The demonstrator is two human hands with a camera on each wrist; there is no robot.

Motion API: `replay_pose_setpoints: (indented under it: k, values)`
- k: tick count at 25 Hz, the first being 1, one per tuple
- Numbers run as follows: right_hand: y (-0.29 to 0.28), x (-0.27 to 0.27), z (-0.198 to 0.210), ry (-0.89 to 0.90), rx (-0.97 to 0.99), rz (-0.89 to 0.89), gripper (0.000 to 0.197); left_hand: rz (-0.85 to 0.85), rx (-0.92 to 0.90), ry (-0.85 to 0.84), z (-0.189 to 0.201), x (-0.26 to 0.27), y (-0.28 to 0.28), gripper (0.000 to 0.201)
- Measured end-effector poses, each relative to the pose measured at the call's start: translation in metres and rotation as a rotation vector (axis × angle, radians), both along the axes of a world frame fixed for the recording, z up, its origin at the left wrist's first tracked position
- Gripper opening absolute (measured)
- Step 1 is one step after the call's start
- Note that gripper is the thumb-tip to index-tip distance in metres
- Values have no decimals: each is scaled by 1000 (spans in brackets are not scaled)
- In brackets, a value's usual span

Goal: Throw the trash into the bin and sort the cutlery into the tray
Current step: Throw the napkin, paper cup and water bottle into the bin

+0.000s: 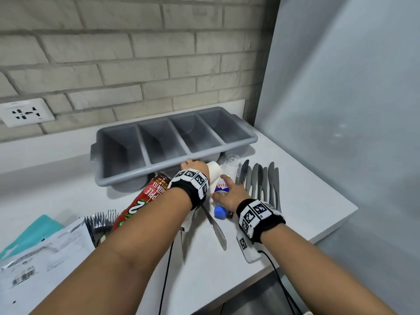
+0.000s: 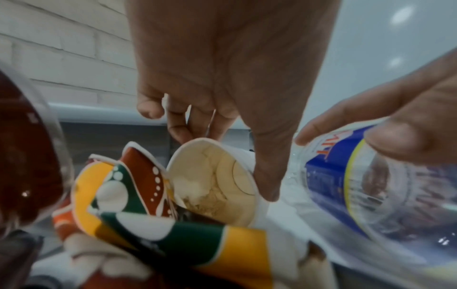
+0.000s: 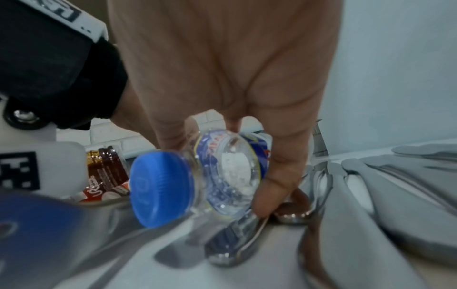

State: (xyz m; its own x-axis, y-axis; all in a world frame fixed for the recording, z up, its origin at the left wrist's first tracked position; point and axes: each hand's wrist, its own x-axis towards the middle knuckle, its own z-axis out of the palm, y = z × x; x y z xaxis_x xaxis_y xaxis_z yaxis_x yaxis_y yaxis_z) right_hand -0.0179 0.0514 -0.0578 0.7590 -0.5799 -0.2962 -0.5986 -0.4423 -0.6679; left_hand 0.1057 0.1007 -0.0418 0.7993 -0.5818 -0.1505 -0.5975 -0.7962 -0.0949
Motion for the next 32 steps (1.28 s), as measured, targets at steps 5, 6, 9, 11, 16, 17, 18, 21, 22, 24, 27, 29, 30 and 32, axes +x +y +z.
replay_pose_setpoints:
  k: [5, 6, 9, 11, 16, 17, 18, 21, 22, 24, 27, 29, 30, 32]
  values:
    - [-8, -2, -2, -78, 83, -10, 72, -10, -6, -14, 6, -4, -2, 58]
    - [-10, -6, 0, -99, 94, -5, 72, -1, -53, 6, 7, -7, -2, 62]
    - [-18, -24, 7, -165, 123, 3, 70, 67, -278, 125, 17, -15, 0, 73]
    - [-26, -37, 13, -198, 104, 21, 69, 123, -392, 175, 23, -19, 6, 74]
    - [-42, -68, 22, -289, 119, 14, 68, 344, -374, 202, 18, -29, 30, 70]
    - [-44, -74, 22, -302, 131, 15, 68, 394, -325, 205, 16, -33, 34, 73]
    - [-45, -78, 21, -311, 139, 18, 67, 433, -291, 209, 14, -35, 37, 75]
    - [-44, -88, 16, -308, 158, 27, 67, 427, -255, 286, 11, -37, 36, 64]
    - [-44, -91, 14, -309, 154, 29, 67, 409, -256, 317, 11, -37, 36, 55]
    - [-45, -93, 10, -314, 137, 35, 68, 422, -270, 349, 17, -38, 37, 45]
    - [-46, -94, 6, -320, 152, 42, 69, 450, -365, 366, 25, -40, 40, 57]
    - [-48, -95, 5, -330, 172, 43, 69, 452, -471, 367, 31, -41, 41, 61]
    - [-48, -96, 5, -340, 180, 43, 69, 445, -535, 360, 37, -45, 42, 62]
    - [-49, -105, 6, -380, 199, 30, 69, 402, -675, 335, 53, -56, 43, 62]
